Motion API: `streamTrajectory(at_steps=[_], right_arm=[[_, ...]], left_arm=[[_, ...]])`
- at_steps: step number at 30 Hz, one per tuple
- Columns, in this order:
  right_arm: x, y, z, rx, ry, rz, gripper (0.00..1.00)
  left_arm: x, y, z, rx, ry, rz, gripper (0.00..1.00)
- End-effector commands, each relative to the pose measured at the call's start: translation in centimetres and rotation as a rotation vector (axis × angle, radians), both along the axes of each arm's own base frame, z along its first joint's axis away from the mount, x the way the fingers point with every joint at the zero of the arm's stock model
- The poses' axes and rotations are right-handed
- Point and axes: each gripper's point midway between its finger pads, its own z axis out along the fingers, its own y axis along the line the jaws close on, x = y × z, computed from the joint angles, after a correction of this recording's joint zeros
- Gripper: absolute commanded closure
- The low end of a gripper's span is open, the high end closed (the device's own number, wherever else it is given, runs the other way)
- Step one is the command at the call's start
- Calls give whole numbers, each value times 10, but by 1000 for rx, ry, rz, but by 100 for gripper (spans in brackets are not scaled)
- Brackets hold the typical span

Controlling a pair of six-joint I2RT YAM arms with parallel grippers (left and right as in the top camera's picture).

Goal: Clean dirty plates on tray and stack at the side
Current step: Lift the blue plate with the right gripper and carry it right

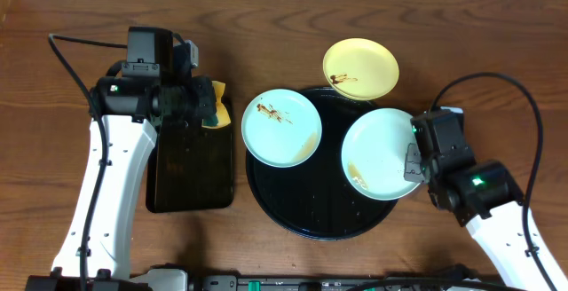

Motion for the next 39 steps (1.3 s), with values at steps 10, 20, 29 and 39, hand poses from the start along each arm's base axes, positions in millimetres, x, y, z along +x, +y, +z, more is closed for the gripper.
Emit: streamTrajectory(at_steps=[10, 20, 29, 39], right_arm=[[27, -21, 80, -275, 30, 40, 98], [43, 1, 50, -432, 285, 143, 98], [47, 23, 32, -635, 450, 134, 99], [55, 40, 42, -618, 400, 132, 99]], left_arm=[[-1, -1, 1, -8, -8, -14, 93], [-1, -1, 1, -7, -8, -14, 93], [-1, 0, 1, -4, -9, -13, 92], [-1, 0, 1, -4, -9, -13, 92]])
